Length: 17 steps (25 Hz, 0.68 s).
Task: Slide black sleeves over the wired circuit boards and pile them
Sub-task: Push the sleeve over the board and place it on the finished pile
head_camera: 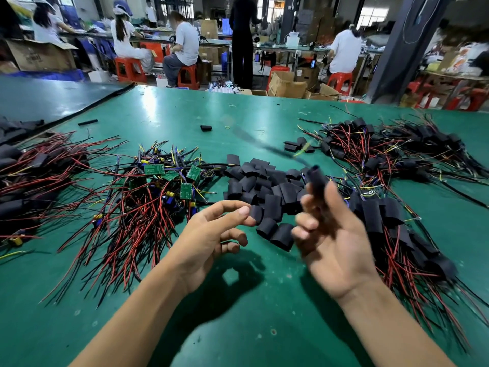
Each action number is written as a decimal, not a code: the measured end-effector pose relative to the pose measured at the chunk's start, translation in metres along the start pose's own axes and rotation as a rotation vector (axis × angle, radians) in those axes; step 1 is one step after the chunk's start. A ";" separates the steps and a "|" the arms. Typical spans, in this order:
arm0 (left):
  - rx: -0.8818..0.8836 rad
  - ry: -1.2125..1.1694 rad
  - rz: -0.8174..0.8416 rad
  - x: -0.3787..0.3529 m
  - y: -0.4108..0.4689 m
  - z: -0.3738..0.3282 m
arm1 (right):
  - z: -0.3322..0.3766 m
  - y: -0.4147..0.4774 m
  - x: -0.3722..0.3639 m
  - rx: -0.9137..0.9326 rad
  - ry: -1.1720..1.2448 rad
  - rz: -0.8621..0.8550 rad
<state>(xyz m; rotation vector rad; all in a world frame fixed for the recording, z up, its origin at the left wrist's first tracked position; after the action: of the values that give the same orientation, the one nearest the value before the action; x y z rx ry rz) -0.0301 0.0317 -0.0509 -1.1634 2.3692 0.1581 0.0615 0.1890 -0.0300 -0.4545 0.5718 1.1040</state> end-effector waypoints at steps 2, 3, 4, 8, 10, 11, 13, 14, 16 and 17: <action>0.019 0.051 -0.068 0.005 0.002 0.002 | 0.018 0.005 0.016 0.089 0.081 -0.145; 0.029 0.072 -0.100 0.007 0.003 0.003 | 0.024 0.006 0.023 0.120 0.084 -0.219; 0.036 0.097 -0.130 0.010 0.003 0.004 | 0.027 0.007 0.030 0.144 0.072 -0.284; 0.004 0.142 -0.263 0.020 0.006 0.004 | 0.023 0.011 0.041 0.204 -0.065 -0.407; -0.060 0.167 -0.360 0.026 0.006 0.001 | 0.018 0.012 0.043 0.260 -0.213 -0.452; -0.102 0.193 -0.415 0.030 0.005 -0.001 | 0.015 0.013 0.044 0.294 -0.303 -0.464; -0.189 0.226 -0.506 0.036 0.003 -0.006 | 0.007 0.016 0.043 0.337 -0.489 -0.435; -0.230 0.226 -0.542 0.038 0.002 -0.009 | 0.001 0.017 0.042 0.354 -0.597 -0.397; -0.305 0.207 -0.598 0.045 0.000 -0.014 | -0.008 0.018 0.038 0.428 -0.912 -0.314; -0.332 0.198 -0.613 0.048 -0.001 -0.016 | -0.013 0.018 0.036 0.471 -1.090 -0.262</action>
<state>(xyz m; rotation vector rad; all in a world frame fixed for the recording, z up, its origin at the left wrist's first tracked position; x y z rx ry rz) -0.0602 -0.0080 -0.0600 -2.0908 2.0717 0.2382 0.0543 0.2127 -0.0638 0.4796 -0.2040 0.7734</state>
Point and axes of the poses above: each hand's wrist, its own y-axis towards the middle knuckle, its own x-axis out of the back of the hand, z = x × y, the point moved 4 cm from there along y, towards the middle knuckle, and after that the axes turned 9 degrees about -y, right-handed, at the moved point
